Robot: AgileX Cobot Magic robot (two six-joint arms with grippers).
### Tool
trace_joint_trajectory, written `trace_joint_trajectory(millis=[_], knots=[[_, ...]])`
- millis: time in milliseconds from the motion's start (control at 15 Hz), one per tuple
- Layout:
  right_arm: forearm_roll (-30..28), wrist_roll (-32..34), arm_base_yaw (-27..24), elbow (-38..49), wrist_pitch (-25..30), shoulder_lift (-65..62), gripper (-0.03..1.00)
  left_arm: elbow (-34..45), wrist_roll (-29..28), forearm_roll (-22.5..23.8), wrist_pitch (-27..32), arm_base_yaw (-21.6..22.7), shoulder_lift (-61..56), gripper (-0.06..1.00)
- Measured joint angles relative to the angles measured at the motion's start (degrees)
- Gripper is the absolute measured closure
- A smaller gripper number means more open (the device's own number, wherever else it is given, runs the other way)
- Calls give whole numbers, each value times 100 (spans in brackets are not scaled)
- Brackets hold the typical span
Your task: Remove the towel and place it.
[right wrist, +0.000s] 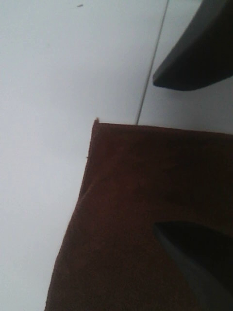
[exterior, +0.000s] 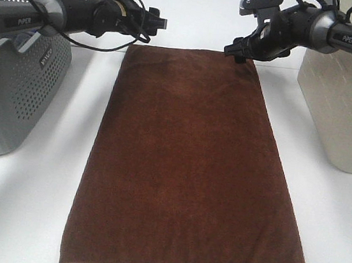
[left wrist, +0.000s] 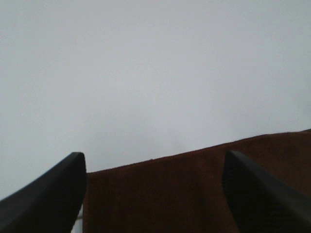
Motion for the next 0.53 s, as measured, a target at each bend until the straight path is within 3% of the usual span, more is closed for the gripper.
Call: trace_joint_trajectory(millis=[267, 533], knots=[[418, 0, 6, 0, 212, -533, 25, -11, 0, -46, 178, -40, -407, 21], [997, -57, 11, 0, 464, -1467, 25, -11, 138, -57, 1083, -201, -1083, 21]])
